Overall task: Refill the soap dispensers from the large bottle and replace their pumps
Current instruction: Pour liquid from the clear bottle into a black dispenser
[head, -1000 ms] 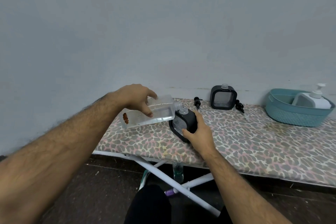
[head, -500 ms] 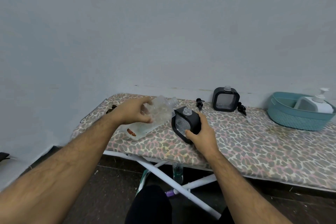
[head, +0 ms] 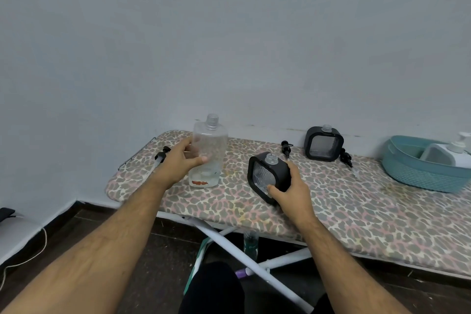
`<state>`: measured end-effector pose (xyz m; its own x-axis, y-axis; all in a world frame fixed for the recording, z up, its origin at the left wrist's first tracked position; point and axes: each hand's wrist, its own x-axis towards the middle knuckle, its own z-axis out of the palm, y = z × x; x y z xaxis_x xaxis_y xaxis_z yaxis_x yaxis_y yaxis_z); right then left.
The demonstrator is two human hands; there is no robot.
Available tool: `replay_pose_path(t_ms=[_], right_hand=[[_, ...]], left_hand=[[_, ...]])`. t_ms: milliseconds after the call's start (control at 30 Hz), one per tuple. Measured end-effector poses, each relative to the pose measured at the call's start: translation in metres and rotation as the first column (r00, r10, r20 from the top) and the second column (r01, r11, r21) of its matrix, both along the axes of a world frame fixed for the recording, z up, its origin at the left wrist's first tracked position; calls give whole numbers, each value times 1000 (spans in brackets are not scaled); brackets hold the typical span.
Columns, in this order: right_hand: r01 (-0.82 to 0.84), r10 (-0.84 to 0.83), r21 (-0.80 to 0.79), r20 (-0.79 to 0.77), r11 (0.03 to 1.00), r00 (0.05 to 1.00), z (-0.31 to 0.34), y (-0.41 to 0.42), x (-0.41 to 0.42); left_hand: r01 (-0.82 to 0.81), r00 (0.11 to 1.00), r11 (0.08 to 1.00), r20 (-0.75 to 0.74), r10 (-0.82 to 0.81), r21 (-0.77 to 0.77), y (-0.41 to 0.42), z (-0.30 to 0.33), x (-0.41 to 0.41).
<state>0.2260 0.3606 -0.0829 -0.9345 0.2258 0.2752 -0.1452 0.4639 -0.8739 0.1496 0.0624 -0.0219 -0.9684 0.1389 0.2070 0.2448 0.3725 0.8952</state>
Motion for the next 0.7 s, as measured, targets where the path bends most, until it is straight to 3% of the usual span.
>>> replay_pose_path(t_ms=[267, 700], right_hand=[[9, -9, 0, 17, 1000, 1000, -2, 1, -2], [12, -11, -5, 45, 1000, 999, -3, 2, -4]], left_hand=[[-108, 994, 984, 7, 108, 145, -1, -18, -6], [-216, 975, 966, -23, 221, 142, 2, -32, 3]])
